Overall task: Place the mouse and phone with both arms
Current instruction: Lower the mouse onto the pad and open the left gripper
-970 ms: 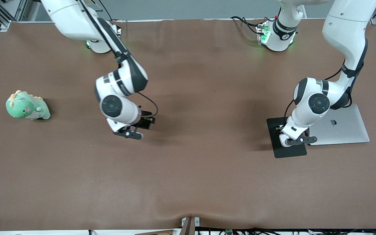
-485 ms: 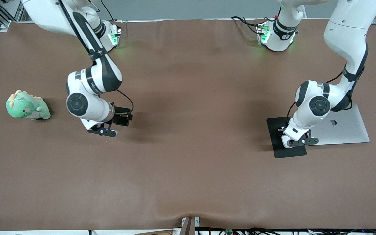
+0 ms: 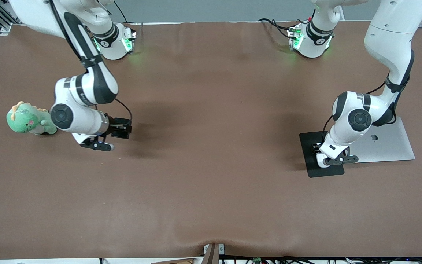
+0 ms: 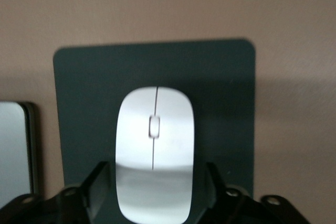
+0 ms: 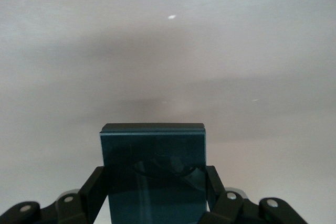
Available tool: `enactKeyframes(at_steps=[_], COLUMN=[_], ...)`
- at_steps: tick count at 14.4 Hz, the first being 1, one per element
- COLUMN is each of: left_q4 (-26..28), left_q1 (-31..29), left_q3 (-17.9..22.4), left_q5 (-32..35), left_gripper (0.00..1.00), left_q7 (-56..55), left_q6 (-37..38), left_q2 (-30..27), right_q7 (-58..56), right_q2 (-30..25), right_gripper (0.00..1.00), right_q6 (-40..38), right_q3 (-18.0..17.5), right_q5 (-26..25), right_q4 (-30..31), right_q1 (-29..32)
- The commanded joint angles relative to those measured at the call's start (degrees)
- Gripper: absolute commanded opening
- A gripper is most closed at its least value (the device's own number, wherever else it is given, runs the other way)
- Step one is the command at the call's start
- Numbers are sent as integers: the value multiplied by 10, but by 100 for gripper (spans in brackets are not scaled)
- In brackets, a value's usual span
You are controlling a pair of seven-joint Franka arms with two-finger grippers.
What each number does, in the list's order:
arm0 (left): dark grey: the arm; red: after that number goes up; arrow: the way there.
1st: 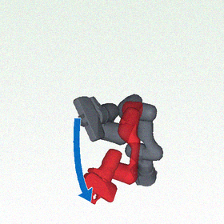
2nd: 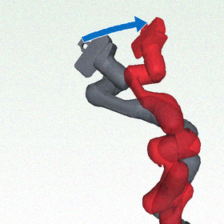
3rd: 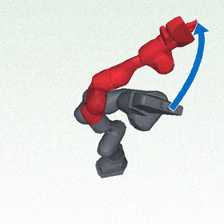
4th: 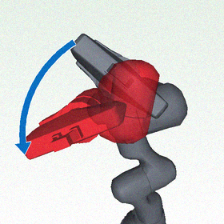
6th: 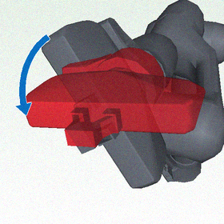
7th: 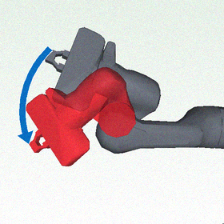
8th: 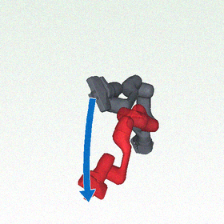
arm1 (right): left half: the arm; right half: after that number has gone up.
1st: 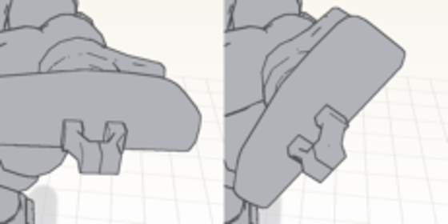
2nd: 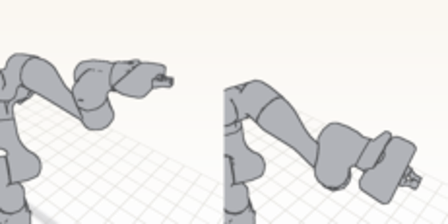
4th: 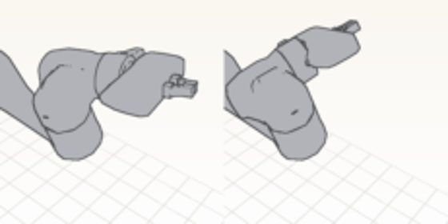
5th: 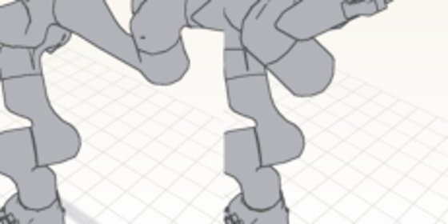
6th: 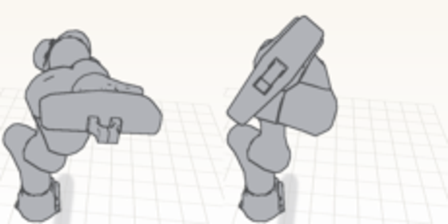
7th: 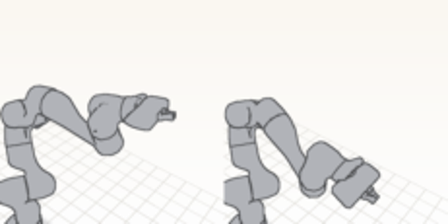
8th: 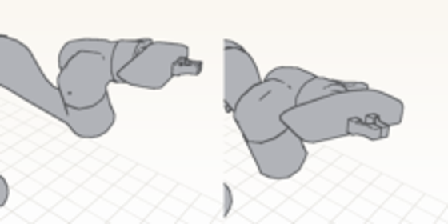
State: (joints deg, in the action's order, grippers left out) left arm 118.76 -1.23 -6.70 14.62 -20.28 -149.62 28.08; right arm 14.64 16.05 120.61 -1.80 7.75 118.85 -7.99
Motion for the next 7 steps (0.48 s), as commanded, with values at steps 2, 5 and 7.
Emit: enactKeyframes(at_steps=[2,5,7], left_q4=[-62,-152,-211], left_q1=[-6,-7,-5], left_q3=[-5,-7,-9], left_q5=[11,6,-15], left_gripper=[100,100,100], left_q7=[-4,-2,3], left_q6=[27,147,240], left_q2=[-38,-75,-98], right_q7=[-71,-87,-93], right_q2=[-45,-54,-54], right_gripper=[0,0,0], right_q6=[9,16,22], right_q3=[-8,-8,-8], right_q5=[-6,-10,-34], right_q4=[55,75,81], right_q1=[66,94,113])
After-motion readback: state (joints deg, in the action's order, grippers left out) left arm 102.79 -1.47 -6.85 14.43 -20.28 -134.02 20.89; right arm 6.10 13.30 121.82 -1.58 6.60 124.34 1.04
